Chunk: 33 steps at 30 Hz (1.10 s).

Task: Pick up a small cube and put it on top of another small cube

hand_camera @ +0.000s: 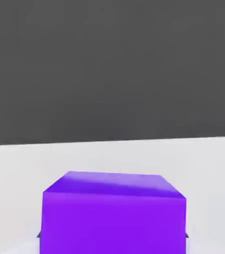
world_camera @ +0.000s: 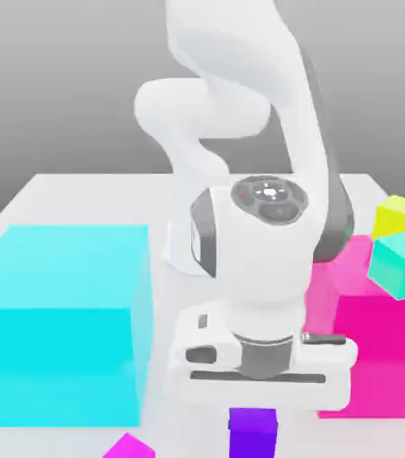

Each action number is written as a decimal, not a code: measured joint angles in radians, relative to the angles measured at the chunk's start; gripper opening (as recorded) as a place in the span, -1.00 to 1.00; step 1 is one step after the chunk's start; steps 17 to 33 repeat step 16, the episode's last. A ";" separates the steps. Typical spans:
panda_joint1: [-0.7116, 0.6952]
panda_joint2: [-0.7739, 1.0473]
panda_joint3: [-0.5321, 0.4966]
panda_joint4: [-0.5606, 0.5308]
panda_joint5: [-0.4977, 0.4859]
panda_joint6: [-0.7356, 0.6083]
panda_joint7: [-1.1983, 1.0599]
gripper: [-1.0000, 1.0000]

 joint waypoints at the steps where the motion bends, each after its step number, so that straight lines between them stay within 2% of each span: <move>1: -0.014 -0.006 -0.008 0.004 0.005 -0.011 -0.010 -1.00; 9: -0.131 -0.058 -0.063 0.034 0.073 -0.081 -0.114 -1.00; 13: -0.135 0.053 -0.077 0.043 0.066 0.022 -0.115 -1.00; 14: -0.134 0.072 -0.079 0.044 0.063 0.041 -0.113 1.00; 33: -0.134 0.072 -0.079 0.044 0.063 0.041 -0.113 1.00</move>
